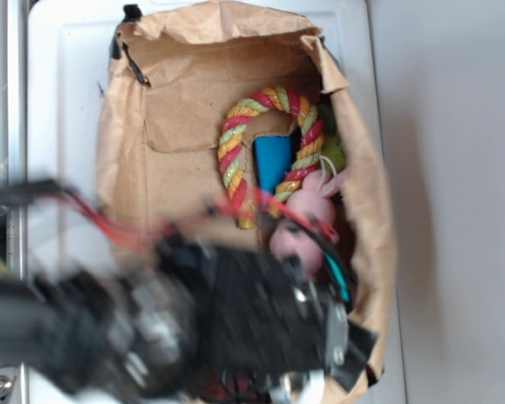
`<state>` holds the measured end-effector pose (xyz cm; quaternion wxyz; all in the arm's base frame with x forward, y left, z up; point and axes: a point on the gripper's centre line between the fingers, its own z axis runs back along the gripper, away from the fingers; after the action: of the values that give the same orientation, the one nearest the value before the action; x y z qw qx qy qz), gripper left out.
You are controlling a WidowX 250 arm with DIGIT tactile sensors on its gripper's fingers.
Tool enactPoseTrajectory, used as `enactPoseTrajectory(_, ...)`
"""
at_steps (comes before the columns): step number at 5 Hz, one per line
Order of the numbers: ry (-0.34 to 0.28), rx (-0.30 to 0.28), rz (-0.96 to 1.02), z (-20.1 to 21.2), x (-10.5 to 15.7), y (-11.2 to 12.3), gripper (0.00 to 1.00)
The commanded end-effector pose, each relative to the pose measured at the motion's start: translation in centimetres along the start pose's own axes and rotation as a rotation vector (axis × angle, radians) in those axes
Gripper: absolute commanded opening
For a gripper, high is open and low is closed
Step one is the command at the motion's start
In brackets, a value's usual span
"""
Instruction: Grab the green block.
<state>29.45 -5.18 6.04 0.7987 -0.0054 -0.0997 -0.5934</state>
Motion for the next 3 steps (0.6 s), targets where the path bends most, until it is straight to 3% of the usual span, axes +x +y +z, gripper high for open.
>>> enactPoseTrajectory(1, 0.043, 0.198, 0.368, 7.3, -1.7, -0.9, 0.00)
enactPoseTrajectory(2, 0.041, 0.181, 0.555, 9.7, -1.3, -1.4, 0.00)
enactPoseTrajectory(3, 0.080, 0.133, 0.775, 11.3, -1.2, -1.7, 0.00)
